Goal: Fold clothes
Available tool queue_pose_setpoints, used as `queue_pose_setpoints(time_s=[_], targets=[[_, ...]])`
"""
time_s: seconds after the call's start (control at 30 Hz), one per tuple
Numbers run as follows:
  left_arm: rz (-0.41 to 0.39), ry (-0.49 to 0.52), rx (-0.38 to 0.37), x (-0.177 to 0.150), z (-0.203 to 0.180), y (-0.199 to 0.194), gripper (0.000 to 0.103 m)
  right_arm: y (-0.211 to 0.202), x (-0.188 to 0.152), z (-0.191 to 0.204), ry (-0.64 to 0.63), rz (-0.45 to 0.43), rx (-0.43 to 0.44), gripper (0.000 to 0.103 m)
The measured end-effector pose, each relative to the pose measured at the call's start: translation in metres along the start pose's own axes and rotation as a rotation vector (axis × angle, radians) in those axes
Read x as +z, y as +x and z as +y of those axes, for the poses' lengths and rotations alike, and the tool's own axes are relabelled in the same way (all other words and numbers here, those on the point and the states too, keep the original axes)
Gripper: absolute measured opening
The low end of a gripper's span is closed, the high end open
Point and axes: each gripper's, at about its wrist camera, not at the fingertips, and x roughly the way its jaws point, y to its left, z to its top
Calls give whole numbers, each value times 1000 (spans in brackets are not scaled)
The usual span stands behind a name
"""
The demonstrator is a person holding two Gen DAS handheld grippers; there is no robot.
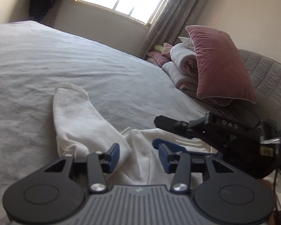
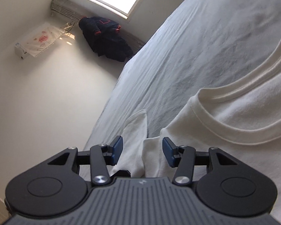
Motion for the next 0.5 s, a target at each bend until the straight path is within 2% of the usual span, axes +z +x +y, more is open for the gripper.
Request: queue_pose_setpoints(time_s=[0.13,0.3,0.43,0.5], targets=[[-41,-97,67,18,22,-13,56,-6,-8,11,-15,0,0,52],[-31,-248,199,34,70,2,56,-4,-8,11,2,-6,-2,52],[-1,-325,215,41,93,26,55,-1,-6,10,12,-11,-1,52],[0,-369,198,45,100,36,54,0,-5,8,18,-14,-4,52]])
